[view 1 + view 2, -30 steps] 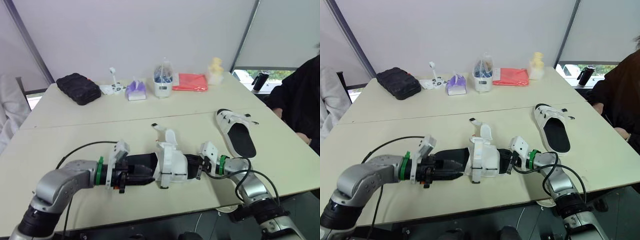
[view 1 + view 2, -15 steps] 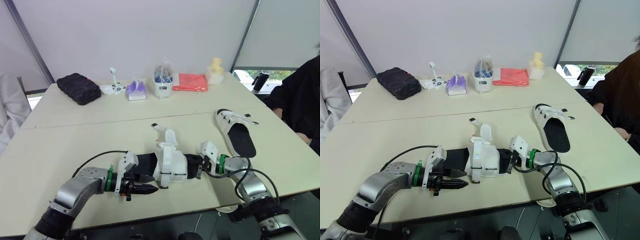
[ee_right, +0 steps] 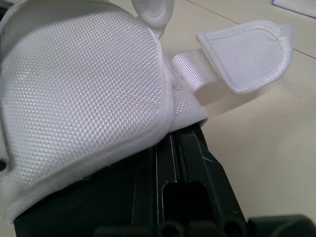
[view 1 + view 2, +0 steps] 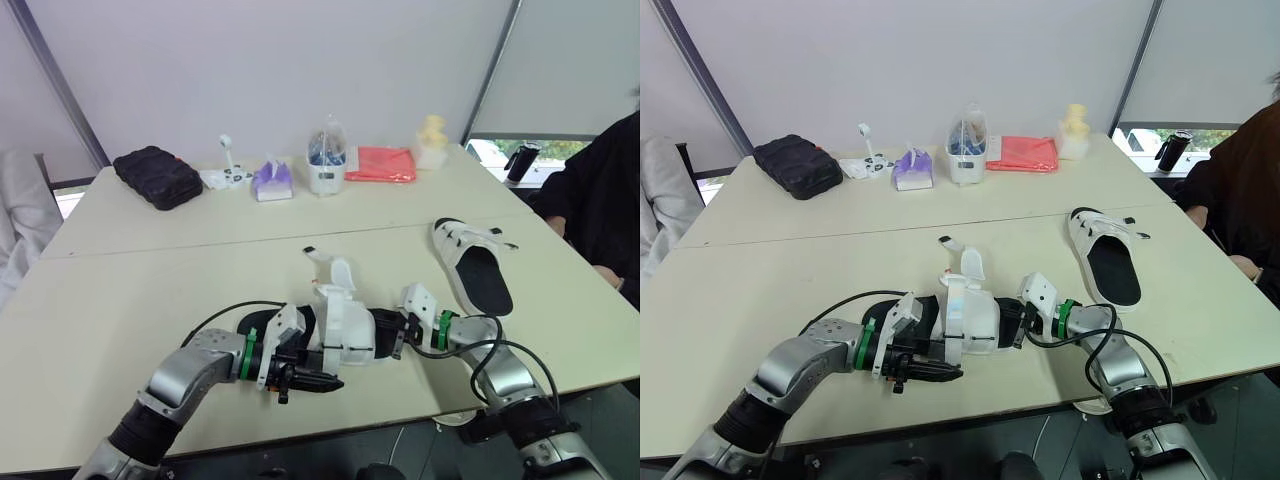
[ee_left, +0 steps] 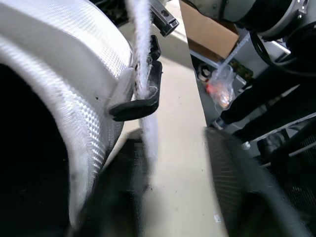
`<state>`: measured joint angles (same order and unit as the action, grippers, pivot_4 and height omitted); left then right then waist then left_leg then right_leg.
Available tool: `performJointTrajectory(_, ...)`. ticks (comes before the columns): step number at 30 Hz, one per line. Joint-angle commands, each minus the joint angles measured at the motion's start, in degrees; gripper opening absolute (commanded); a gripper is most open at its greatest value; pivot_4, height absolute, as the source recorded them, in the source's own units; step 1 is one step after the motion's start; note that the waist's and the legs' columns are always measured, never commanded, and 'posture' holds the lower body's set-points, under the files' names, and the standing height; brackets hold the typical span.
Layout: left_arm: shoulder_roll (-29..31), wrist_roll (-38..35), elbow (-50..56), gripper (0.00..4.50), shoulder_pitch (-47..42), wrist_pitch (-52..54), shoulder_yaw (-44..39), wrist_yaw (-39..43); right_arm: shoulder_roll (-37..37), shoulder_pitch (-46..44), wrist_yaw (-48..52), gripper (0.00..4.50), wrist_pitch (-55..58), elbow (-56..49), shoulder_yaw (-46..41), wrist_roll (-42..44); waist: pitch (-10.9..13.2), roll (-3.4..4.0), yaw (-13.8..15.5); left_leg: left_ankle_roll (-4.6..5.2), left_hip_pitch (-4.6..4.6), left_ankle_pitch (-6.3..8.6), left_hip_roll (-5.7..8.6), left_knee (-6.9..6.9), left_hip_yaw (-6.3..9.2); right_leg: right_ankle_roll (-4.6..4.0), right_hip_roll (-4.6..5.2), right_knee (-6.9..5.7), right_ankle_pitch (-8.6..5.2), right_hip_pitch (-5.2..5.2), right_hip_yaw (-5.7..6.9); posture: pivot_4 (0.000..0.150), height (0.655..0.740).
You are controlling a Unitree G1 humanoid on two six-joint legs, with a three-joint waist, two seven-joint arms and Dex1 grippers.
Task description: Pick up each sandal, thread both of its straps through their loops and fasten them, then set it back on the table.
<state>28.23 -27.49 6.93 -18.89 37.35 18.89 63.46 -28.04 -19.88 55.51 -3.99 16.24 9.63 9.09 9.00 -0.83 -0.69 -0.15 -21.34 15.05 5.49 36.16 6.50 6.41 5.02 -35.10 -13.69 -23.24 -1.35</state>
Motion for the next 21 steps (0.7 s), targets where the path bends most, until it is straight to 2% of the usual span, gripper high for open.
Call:
performJointTrajectory(1, 0.8, -1.2, 2.6, 0.09, -0.4, 1.3, -0.5, 0.9, -0.1, 2.1, 0.2, 0.0, 2.8, 2.9, 2.9, -3.4, 0.0, 0.0, 0.0, 0.0, 0.0, 0.0, 0.0, 0.0, 0.0, 0.0, 0.0, 0.0, 0.0, 0.0, 0.0, 0.15, 0.74)
performJointTrajectory(4, 1.9, -4.3, 5.8, 0.09, 0.3, 4.9, -1.4, 1.8, -0.1, 1.6, 0.2, 0.0, 2.5, 3.6, 2.9, -3.6, 0.0, 0.0, -0.1, 0.0, -0.01, 0.0, 0.0, -0.01, 0.0, 0.01, 0.0, 0.0, 0.0, -0.02, 0.0, 0.15, 0.74)
performJointTrajectory(13, 9.1, -24.8, 19.1, 0.09, 0.3, 22.3, -8.9, 4.8, -0.1, -0.5, 0.5, 0.0, 1.4, 6.5, 2.9, -4.0, 0.0, -0.01, -0.2, 0.0, 0.01, 0.0, -0.04, 0.0, 0.0, -0.01, -0.02, 0.0, -0.01, 0.02, 0.01, 0.15, 0.74)
performJointTrajectory(15, 8.7, -29.9, 19.7, 0.09, -1.6, 24.9, -11.8, 3.6, -0.1, -0.7, 0.5, 0.0, 1.1, 6.9, 3.0, -4.0, 0.0, -0.01, -0.2, 0.0, 0.02, 0.0, -0.04, 0.02, 0.01, -0.02, -0.03, -0.01, -0.02, 0.02, 0.01, 0.15, 0.74)
performJointTrajectory(18, 6.4, -32.9, 18.2, 0.09, -3.8, 26.9, -13.8, -0.2, 0.0, -1.0, 0.5, 0.0, 0.8, 7.5, 3.0, -4.1, 0.0, -0.02, -0.4, 0.0, 0.01, 0.0, -0.05, 0.0, 0.0, -0.01, -0.05, -0.01, -0.01, 0.0, 0.01, 0.15, 0.74)
performJointTrajectory(21, -1.3, -33.6, 8.5, 0.09, -9.8, 27.8, -17.6, -9.7, 0.4, -1.3, 0.2, 0.0, 0.6, 7.8, 3.2, -4.1, 0.0, -0.03, -0.1, -0.01, 0.01, -0.01, -0.05, 0.01, 0.01, 0.05, -0.08, -0.01, 0.03, -0.01, 0.02, 0.15, 0.74)
